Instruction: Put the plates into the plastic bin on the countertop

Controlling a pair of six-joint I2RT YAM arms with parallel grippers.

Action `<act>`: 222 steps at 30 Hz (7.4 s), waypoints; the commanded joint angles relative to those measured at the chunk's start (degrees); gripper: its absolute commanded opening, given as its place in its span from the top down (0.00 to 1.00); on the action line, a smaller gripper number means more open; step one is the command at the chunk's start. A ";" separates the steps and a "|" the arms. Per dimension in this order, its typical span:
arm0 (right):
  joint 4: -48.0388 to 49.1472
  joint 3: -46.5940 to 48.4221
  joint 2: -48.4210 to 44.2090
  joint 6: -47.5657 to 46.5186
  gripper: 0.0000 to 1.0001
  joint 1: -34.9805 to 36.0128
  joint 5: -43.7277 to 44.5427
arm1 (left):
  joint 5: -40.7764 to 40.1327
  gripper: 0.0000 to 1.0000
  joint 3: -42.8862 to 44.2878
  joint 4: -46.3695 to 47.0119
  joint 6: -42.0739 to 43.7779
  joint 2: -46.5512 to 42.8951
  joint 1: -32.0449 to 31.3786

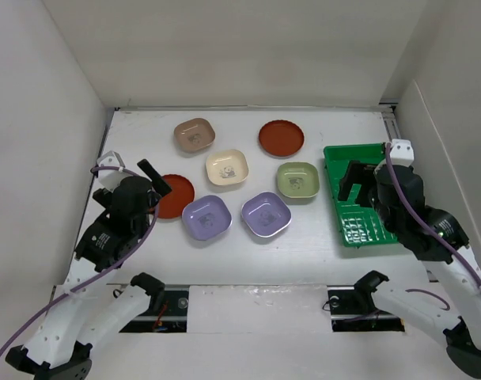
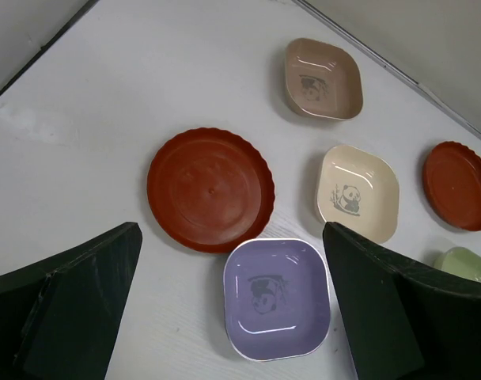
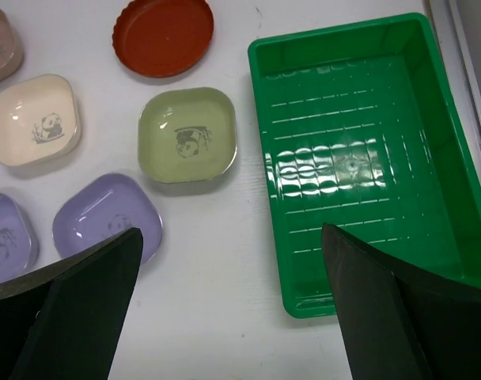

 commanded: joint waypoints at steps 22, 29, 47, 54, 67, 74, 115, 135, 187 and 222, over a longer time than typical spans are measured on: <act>23.28 21.73 40.09 -12.76 0.00 -3.68 -24.40 | 1.03 0.00 0.12 2.05 0.91 5.37 -0.09; 11.27 51.68 74.55 -18.75 0.06 -7.10 -31.17 | 0.51 0.00 0.12 2.05 0.38 5.89 -0.09; 4.92 72.40 101.74 -21.65 0.13 -9.83 -37.07 | 2.70 0.00 0.12 2.57 1.96 7.56 -0.09; 3.60 72.49 104.11 -23.58 0.33 -9.31 -39.00 | 2.70 0.00 0.12 3.10 1.96 7.56 -0.09; 7.62 71.97 104.30 -25.25 1.00 -5.80 -35.84 | 3.23 0.00 -0.41 3.10 2.49 7.56 -0.09; 15.80 64.15 88.58 -25.78 1.00 -2.90 -33.31 | 3.23 0.00 -0.41 3.10 2.49 7.56 -0.09; 19.07 18.61 53.22 -6.36 0.39 -28.03 -18.36 | 6.31 0.00 -0.94 4.77 4.16 5.98 -0.09; 24.78 18.26 46.61 -6.72 0.04 5.62 -25.82 | 1.71 0.00 3.63 -2.98 -3.06 19.59 13.15; 38.67 14.63 33.61 -6.27 0.05 12.40 -40.49 | 20.10 1.00 0.74 9.51 -0.95 13.30 28.73; 32.25 35.58 63.51 -7.68 1.00 13.64 -33.20 | 45.77 0.73 -4.28 17.43 13.57 7.48 27.33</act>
